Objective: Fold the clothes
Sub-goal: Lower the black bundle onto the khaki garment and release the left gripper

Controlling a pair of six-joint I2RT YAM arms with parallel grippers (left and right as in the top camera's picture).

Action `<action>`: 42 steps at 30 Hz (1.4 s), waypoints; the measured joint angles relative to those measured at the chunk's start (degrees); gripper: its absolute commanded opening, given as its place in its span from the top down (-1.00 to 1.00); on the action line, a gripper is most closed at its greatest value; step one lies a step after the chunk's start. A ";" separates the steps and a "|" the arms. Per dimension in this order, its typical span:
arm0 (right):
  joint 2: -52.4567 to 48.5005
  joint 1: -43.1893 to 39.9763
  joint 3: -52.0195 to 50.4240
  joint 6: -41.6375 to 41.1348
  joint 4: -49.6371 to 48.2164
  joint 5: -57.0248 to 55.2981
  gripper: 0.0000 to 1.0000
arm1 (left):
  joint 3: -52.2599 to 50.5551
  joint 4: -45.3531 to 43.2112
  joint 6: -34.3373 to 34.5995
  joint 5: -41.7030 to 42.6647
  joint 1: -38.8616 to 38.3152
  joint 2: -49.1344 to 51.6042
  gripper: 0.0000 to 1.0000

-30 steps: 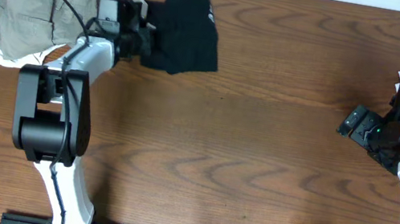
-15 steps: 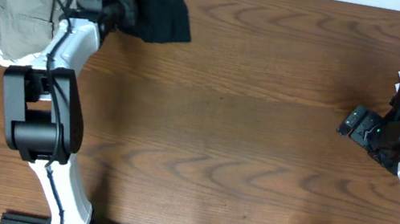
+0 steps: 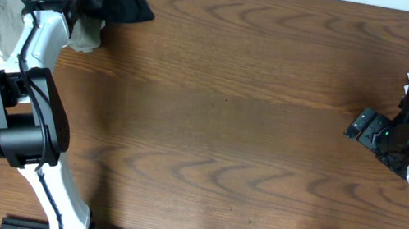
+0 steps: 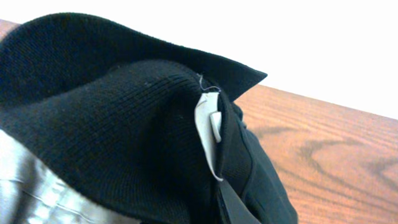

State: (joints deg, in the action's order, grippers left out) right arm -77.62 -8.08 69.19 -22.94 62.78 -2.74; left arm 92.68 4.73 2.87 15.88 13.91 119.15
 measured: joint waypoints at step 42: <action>0.00 0.00 0.00 0.00 0.00 0.00 -0.98 | 1.25 12.39 6.16 -4.50 10.43 -7.65 0.66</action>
State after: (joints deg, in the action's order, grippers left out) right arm -77.62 -8.08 69.19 -22.94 62.78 -2.74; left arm 93.93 17.12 9.04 11.38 24.34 111.50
